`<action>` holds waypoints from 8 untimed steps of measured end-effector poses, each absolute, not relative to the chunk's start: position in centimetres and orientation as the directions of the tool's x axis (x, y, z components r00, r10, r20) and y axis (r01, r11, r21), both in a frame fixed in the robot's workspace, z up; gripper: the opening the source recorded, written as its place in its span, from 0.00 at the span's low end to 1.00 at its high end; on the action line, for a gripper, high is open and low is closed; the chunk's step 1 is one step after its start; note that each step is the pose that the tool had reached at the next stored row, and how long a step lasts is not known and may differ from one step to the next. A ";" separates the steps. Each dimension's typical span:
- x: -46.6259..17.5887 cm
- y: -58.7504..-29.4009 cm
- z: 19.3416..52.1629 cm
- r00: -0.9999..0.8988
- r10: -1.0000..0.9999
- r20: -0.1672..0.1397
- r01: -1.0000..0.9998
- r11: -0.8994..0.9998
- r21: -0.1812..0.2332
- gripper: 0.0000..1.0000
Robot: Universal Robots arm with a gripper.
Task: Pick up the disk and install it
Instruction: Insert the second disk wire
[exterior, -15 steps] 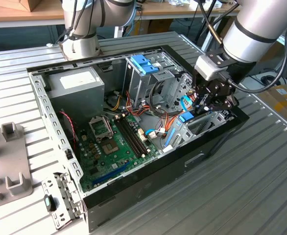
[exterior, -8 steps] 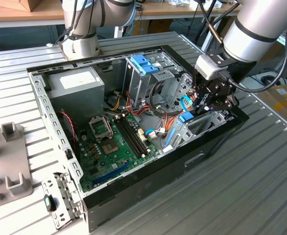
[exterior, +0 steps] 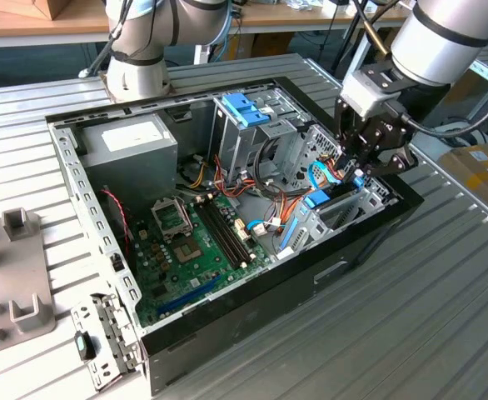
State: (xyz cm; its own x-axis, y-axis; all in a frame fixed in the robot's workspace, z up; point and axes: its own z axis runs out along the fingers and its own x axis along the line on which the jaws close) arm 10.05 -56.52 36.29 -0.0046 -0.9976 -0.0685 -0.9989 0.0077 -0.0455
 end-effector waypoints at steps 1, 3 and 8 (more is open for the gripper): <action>10.0 -56.5 36.4 -0.005 -0.998 -0.069 -0.999 0.008 -0.046 0.30; 10.0 -56.5 36.5 -0.005 -0.998 -0.069 -0.999 0.008 -0.045 0.15; 10.3 -56.5 36.5 -0.005 -0.998 -0.068 -0.999 0.008 -0.045 0.11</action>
State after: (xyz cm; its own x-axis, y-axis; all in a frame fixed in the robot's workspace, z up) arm 10.27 -56.49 36.51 -0.0049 -0.9977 -0.0682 -0.9990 0.0079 -0.0446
